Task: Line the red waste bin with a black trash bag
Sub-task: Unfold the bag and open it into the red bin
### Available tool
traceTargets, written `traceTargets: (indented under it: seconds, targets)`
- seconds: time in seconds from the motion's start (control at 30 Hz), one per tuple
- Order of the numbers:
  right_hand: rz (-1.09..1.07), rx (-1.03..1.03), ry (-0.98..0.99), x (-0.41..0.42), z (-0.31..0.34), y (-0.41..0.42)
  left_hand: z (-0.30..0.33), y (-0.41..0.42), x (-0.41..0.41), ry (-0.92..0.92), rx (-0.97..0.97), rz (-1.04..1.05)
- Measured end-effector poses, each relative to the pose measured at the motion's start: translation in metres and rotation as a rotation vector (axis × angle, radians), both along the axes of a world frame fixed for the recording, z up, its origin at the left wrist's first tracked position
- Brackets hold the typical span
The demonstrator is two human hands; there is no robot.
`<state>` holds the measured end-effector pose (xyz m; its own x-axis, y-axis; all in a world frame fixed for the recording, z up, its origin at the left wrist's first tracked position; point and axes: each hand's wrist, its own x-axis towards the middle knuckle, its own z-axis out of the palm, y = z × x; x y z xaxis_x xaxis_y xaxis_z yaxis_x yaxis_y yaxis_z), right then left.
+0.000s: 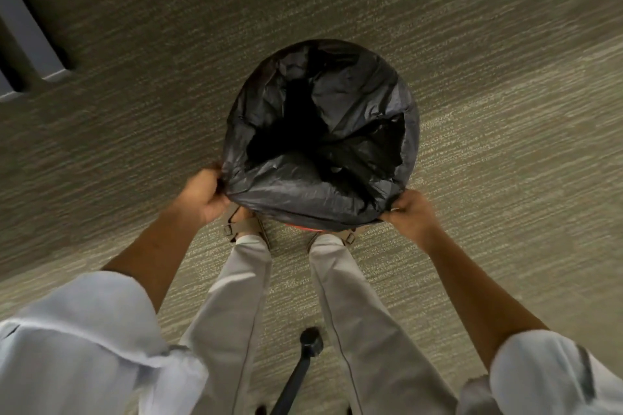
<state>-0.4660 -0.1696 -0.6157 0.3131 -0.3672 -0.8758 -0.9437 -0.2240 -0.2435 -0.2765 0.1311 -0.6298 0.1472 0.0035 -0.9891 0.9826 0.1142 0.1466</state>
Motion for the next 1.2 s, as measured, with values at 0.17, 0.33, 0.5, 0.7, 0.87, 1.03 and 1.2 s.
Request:
traceTargets:
  seconds: [0.17,0.33,0.5,0.7,0.87,1.03,1.2]
  targets:
    - [-0.014,0.182,0.164,0.010,0.001,-0.008,-0.008,-0.018,-0.011,-0.151,0.335,-0.191]
    - [-0.039,0.039,0.145,0.016,-0.009,-0.016,-0.021,-0.020,-0.004,-0.375,0.420,-0.434]
    - [-0.029,0.031,0.168,0.015,-0.020,-0.013,-0.034,-0.014,-0.007,-0.323,0.455,-0.798]
    - [-0.287,0.288,0.167,0.024,-0.024,-0.022,-0.026,-0.009,-0.006,-0.400,0.335,-0.915]
    - [-0.386,0.450,0.163,0.028,-0.025,-0.026,-0.023,-0.003,-0.004,-0.431,0.338,-1.128]
    - [-0.483,0.570,0.160,0.013,-0.027,-0.032,-0.021,0.002,-0.018,-0.554,0.356,-1.300]
    - [-0.514,0.386,0.081,0.009,-0.036,-0.036,-0.021,0.007,-0.011,-0.491,0.335,-0.956]
